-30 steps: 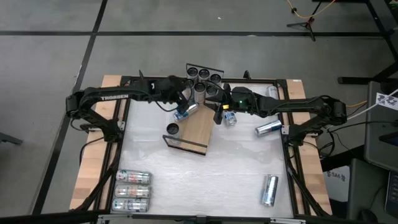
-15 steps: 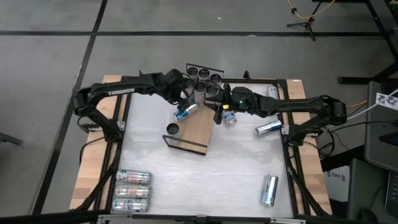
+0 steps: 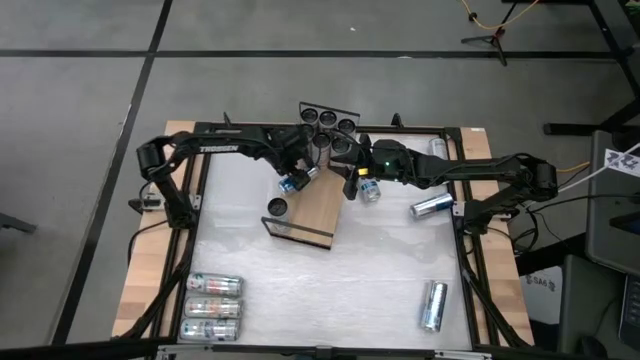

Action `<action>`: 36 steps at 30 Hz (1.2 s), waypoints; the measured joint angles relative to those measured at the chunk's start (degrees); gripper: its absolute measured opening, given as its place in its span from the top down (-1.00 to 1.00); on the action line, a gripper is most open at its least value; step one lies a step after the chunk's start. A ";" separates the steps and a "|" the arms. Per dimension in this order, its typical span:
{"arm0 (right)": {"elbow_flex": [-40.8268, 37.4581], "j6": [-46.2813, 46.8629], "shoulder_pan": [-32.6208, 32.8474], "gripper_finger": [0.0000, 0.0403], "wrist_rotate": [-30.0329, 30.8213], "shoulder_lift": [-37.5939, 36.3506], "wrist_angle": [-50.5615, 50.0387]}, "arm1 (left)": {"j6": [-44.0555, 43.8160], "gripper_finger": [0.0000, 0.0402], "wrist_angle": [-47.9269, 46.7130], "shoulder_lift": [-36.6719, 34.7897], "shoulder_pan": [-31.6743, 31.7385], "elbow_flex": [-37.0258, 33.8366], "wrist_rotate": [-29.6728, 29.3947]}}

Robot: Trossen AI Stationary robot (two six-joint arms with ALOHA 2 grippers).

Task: Place canned beverage on shelf
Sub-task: Put the middle left silver soda can on the shelf

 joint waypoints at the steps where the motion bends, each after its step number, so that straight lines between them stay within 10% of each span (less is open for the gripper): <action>1: 0.00 -0.01 0.00 0.44 0.00 0.00 0.00 | 0.02 -0.47 0.58 -0.08 -0.19 0.08 -0.04; 36: 0.00 0.00 0.00 0.44 0.00 0.00 0.02 | 2.81 -0.47 1.21 -0.55 -6.66 -0.23 -11.51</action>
